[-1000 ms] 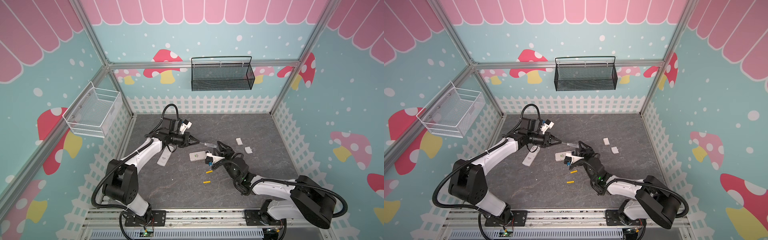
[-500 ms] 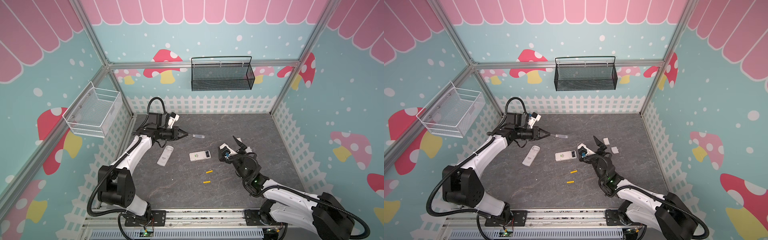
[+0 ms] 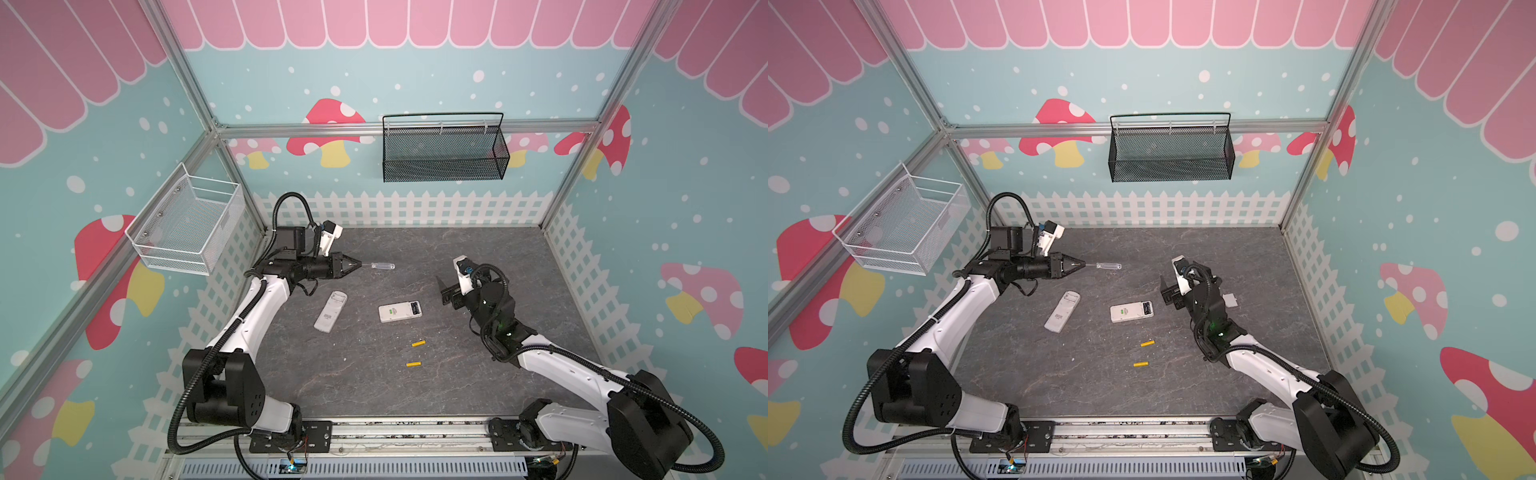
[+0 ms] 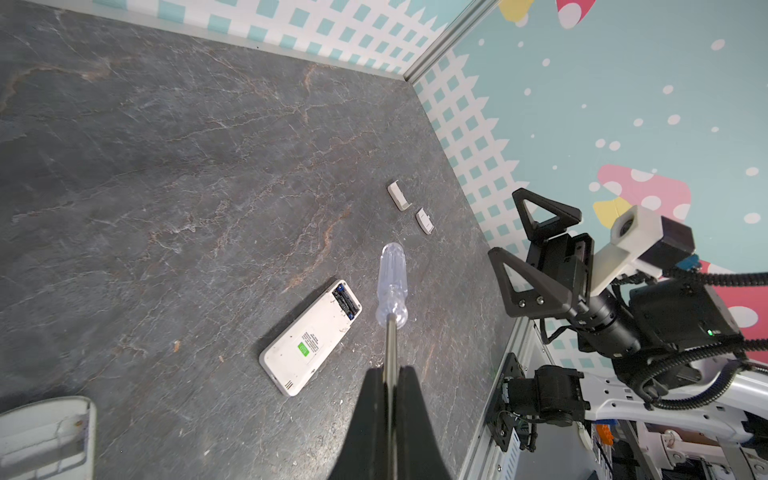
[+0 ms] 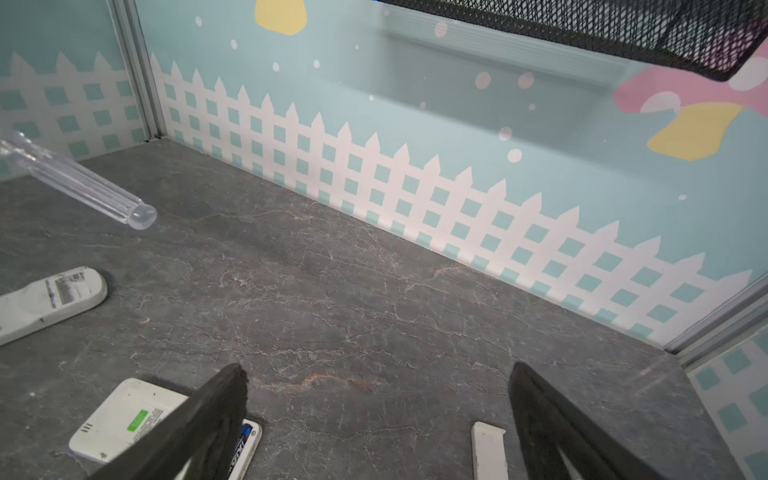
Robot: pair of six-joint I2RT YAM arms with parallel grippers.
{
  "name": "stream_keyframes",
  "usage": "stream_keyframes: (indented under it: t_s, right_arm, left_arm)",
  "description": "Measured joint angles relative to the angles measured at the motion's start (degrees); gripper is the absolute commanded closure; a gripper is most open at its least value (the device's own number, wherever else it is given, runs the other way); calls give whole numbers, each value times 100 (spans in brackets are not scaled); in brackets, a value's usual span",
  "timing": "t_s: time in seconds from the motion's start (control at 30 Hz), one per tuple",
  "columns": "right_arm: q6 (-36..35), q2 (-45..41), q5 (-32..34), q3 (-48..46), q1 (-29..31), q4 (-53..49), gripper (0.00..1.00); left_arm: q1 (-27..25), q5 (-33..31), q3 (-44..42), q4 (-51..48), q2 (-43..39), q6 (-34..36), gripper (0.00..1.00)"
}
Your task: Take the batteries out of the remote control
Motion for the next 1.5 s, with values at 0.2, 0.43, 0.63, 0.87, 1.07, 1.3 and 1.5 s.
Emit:
stream_keyframes:
  t_s: [0.2,0.43,0.63,0.87,1.07,1.3,1.5]
  right_arm:
    - [1058,227,-1172,411,-461,-229,3]
    - [2173,535,-2793,833,-852,-74,5]
    - [3241,1196,-4072,1049,-984,610,10]
    - [4579,2192,-5029,1217,-997,1980,14]
    - [5285,2778,-5626,1733,-997,2566,19]
    - [6186,3346,-6328,2162,-984,3381,21]
    - [6605,3587,-6723,2341,-798,3598,29]
  left_arm:
    - [11,57,199,-271,-7,439,100]
    - [-2,398,474,81,37,658,100]
    - [-96,737,234,813,68,396,100]
    - [-149,1073,-555,1808,11,-260,100]
    - [-149,1318,-859,2684,-66,-837,100]
    - [-181,1438,-927,3217,-83,-1095,100]
    - [-267,1488,-935,3331,-83,-1152,100]
